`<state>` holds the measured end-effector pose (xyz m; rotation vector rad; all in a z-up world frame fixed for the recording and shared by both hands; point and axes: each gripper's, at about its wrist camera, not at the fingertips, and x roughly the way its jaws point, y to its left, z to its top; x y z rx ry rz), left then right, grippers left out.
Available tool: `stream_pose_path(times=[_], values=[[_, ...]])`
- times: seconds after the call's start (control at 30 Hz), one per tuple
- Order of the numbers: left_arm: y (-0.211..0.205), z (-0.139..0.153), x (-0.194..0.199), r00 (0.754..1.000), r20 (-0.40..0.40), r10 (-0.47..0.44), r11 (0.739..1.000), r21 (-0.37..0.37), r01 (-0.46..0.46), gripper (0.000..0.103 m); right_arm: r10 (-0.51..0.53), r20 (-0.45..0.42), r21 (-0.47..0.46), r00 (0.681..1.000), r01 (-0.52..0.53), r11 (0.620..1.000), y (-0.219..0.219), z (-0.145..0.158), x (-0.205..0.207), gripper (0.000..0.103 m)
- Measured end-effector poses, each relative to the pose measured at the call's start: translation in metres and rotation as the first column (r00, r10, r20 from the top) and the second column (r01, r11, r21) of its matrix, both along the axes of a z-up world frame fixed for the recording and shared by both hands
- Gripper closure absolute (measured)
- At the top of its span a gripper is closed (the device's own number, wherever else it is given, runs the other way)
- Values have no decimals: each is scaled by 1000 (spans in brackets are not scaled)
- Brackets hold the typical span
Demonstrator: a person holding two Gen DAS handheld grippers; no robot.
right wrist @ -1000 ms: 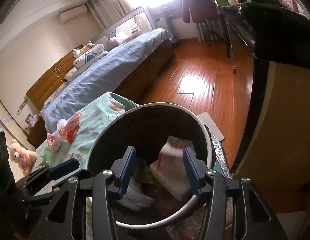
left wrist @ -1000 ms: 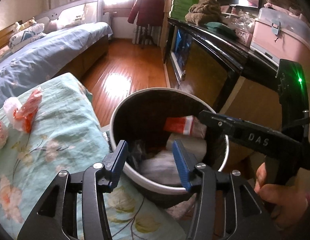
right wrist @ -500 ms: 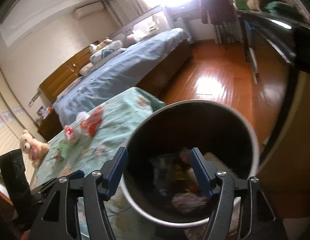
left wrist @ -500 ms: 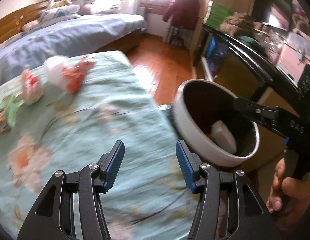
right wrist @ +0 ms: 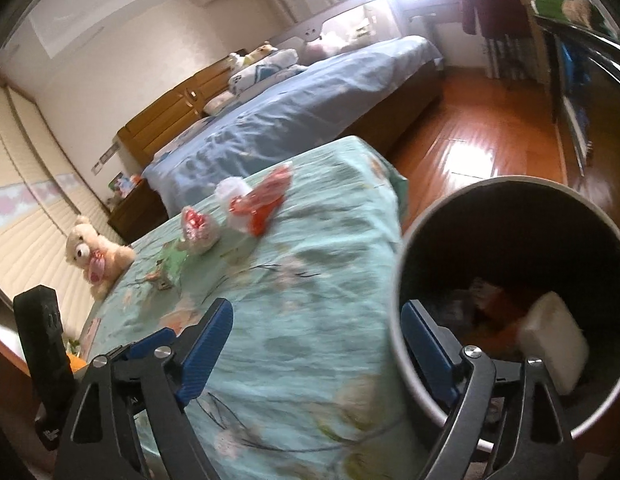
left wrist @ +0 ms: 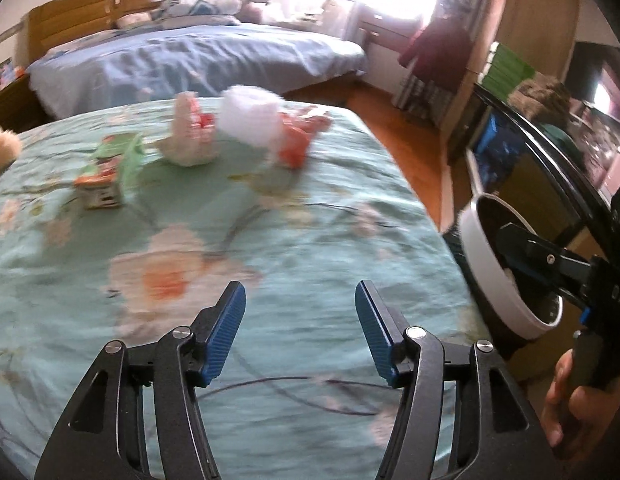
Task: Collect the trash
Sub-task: 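Move both tools back over the bed toward the remaining trash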
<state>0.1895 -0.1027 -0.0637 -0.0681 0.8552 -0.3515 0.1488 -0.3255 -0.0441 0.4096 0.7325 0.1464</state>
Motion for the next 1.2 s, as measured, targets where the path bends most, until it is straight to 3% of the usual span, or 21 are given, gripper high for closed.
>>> stream_pose_path(times=[0.6,1.2], values=[[74,-11,42,980,0,197,980,39,-197,35,84,-39,0,996,-84,996,57,-12,65,15],[118,-14,108,954,29,298,950,92,-300,27,94,-51,16,994,-93,996,84,-23,147,15]])
